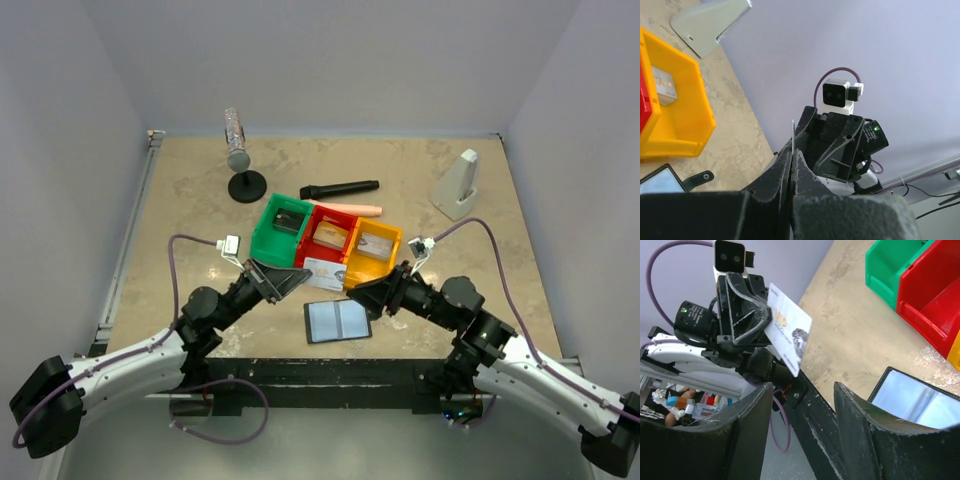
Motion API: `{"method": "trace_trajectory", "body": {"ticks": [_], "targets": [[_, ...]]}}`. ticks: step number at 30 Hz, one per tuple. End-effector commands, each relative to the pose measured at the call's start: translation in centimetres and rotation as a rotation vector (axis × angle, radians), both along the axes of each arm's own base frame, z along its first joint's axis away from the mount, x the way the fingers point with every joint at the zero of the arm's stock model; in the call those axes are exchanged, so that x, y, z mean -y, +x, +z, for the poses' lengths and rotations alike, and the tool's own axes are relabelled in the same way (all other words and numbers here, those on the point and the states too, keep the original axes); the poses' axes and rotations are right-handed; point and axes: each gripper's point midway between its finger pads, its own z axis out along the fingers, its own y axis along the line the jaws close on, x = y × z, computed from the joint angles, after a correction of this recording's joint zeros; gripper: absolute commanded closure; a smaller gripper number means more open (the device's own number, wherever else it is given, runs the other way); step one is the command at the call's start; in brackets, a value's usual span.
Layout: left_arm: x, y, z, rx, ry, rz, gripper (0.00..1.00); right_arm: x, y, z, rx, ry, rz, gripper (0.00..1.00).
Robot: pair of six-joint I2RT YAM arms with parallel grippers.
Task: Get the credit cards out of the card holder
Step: Place the credit card in the storage box.
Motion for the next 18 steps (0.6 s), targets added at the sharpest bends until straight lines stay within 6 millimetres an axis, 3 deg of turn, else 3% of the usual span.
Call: {"method": "trace_trajectory", "body": {"ticks": [1, 10, 18], "targets": [[-0.01, -0.57, 2.18, 0.033, -0.08, -0.034, 1.0, -0.52, 0.17, 3.04, 0.043, 0.071, 0.012, 0.46], [-0.11, -0.72, 1.56, 0.019, -0.087, -0.04, 1.0, -0.79, 0.3, 3.78, 0.05, 0.093, 0.015, 0.52], [0.18, -0.75, 1.22, 0.017, -0.077, -0.051, 1.0, -1.28, 0.63, 3.26, 0.029, 0.08, 0.018, 0.58]]}}
